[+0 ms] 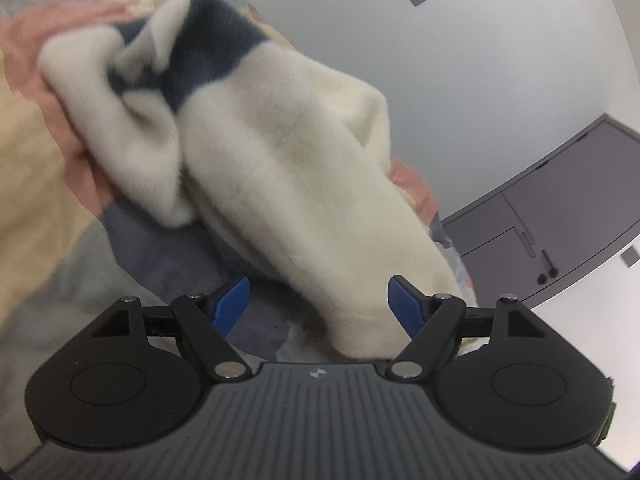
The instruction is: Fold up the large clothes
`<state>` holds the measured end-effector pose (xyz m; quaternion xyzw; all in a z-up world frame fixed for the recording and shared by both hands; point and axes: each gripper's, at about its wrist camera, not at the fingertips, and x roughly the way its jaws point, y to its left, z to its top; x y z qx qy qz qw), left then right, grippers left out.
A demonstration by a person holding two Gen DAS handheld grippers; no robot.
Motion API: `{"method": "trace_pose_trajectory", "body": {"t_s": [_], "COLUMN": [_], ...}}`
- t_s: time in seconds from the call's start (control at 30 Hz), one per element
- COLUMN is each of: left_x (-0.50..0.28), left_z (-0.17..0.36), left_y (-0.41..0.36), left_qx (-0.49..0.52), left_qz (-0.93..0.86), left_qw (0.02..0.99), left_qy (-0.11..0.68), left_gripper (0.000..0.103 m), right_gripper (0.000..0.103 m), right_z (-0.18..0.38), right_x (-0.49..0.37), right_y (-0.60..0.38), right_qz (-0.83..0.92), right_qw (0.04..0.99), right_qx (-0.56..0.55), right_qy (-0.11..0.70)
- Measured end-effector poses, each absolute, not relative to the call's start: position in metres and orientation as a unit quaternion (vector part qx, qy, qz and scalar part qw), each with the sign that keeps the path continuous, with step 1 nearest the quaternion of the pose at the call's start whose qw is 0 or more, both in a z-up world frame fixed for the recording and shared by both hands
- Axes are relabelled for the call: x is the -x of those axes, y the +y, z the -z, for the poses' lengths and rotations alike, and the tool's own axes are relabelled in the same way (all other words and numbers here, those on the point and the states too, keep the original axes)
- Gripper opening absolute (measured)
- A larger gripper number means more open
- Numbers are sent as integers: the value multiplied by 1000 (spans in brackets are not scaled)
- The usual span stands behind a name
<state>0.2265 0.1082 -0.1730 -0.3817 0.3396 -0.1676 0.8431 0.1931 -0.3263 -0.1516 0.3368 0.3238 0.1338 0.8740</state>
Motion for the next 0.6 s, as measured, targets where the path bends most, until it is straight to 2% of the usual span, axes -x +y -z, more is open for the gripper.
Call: {"method": "trace_pose_trajectory", "body": {"t_s": [0.27, 0.37, 0.43, 0.5, 0.6], "left_x": [-258, -266, -270, -272, -274], "left_z": [195, 200, 205, 211, 213], "left_y": [92, 87, 85, 83, 81], "left_qx": [393, 393, 386, 393, 389], "left_qz": [204, 218, 228, 239, 242], "left_qw": [827, 824, 819, 808, 808], "left_qy": [346, 346, 358, 368, 372], "left_gripper": [79, 66, 52, 44, 34], "right_gripper": [70, 57, 47, 30, 22], "right_z": [166, 168, 170, 172, 168], "right_x": [-213, -220, -222, -224, -224], "right_y": [-334, -335, -335, -336, -335], "right_qz": [-110, -105, -104, -109, -130], "right_qw": [865, 870, 874, 873, 874], "right_qx": [-366, -356, -348, -345, -347], "right_qy": [325, 324, 324, 327, 316]}}
